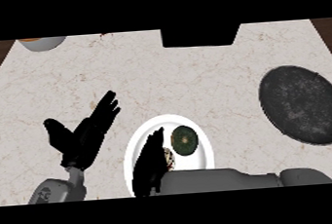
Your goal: Pick the cupcake from the plate and place it in the pan
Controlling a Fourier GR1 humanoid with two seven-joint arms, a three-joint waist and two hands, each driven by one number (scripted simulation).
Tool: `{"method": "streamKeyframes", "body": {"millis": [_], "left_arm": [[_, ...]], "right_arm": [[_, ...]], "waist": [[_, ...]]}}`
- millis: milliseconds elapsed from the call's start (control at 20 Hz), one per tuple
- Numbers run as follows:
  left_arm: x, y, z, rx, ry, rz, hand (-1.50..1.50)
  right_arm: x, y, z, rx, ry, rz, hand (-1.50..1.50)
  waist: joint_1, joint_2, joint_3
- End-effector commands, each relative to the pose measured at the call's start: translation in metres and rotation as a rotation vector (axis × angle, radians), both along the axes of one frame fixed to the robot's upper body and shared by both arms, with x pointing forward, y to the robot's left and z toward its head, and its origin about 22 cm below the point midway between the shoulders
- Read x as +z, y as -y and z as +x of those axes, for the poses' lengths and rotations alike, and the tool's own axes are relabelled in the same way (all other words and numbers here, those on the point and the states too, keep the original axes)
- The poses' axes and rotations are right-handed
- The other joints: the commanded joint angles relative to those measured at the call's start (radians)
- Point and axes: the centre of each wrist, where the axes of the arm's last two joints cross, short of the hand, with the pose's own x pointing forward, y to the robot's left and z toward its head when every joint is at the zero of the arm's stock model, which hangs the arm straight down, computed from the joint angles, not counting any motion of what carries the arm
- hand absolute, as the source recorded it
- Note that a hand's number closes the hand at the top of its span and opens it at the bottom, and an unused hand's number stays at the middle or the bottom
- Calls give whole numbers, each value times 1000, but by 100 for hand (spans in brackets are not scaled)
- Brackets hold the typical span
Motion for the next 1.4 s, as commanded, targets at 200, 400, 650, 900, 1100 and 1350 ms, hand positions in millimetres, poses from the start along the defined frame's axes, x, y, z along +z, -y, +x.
{"method": "streamKeyframes", "body": {"millis": [200,400,650,900,1100,1350], "left_arm": [[9,7,2,8,14,-2,0],[13,-8,7,14,18,0,0],[6,-3,-6,13,0,13,0],[8,8,-1,4,-2,1,0],[3,4,-13,34,-6,-20,0],[-6,-33,-15,123,-30,0,0]], "right_arm": [[-18,1,-12,-66,130,-96,-150],[-3,-5,8,-68,148,-97,150],[-32,5,9,92,161,-96,150],[-14,-1,27,124,186,-135,150],[-29,6,13,58,243,25,150],[-12,37,26,-389,166,514,150]], "waist": [[-13,2,1],[-10,3,1],[-13,5,2],[-6,7,1],[-20,3,2],[-139,-15,12]]}}
